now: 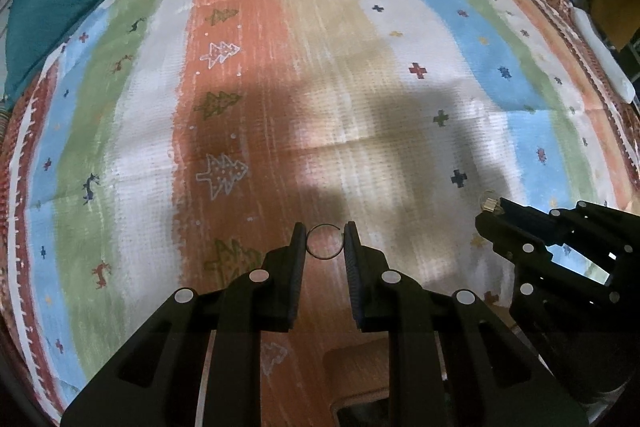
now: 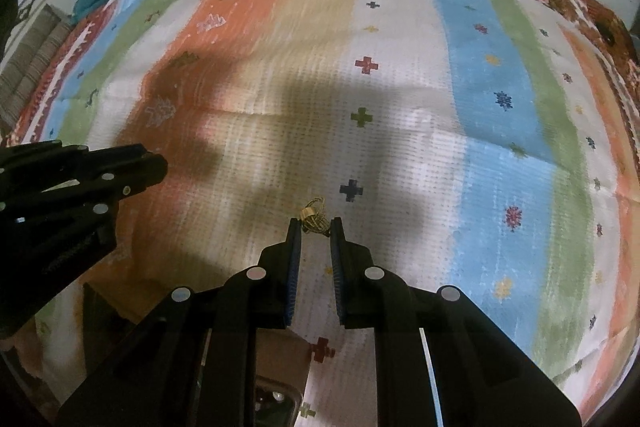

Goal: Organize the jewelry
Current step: 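Carry the gold ring with the left tool while the right tool carries the earring over the tin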

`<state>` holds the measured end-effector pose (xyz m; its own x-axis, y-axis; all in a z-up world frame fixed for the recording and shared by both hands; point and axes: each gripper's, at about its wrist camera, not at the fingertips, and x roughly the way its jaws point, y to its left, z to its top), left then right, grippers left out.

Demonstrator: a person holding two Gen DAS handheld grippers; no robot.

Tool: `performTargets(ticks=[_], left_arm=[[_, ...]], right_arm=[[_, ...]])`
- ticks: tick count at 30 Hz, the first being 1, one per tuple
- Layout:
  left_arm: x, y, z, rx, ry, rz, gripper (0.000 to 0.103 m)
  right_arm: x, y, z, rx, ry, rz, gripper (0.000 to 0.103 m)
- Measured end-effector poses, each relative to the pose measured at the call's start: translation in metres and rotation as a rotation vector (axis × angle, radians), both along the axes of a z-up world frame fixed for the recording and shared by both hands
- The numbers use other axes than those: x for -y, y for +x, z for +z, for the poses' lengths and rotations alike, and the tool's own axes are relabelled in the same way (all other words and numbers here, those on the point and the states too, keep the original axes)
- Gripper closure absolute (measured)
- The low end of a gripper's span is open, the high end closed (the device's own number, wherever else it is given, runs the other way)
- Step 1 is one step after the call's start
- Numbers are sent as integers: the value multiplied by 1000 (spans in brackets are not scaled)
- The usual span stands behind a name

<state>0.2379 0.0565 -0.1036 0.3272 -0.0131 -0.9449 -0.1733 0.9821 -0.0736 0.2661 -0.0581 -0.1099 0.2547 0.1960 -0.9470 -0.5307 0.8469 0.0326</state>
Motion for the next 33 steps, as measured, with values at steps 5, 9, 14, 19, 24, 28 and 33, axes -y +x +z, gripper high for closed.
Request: performTargets(ticks=[5, 9, 14, 19, 24, 28, 33], left_arm=[[3, -8, 6, 9, 12, -1, 84], [4, -13, 14, 28, 3, -8, 84], [8, -20, 24, 51, 11, -10, 84], [12, -29, 30, 64, 11, -9, 84], [18, -39, 39, 89, 7, -15, 84], [24, -50, 47, 111, -1, -21, 84], [28, -60, 51, 123, -4, -20, 84]], right_arm=[[1, -8, 4, 21, -15, 4, 87], [2, -16, 10, 29, -5, 11, 87], [5, -23, 18, 39, 5, 17, 87], [10, -28, 23, 45, 18, 13, 87], [15, -37, 32, 61, 36, 12, 87], [19, -46, 41, 70, 55, 14, 87], [23, -55, 47, 75, 70, 14, 87]])
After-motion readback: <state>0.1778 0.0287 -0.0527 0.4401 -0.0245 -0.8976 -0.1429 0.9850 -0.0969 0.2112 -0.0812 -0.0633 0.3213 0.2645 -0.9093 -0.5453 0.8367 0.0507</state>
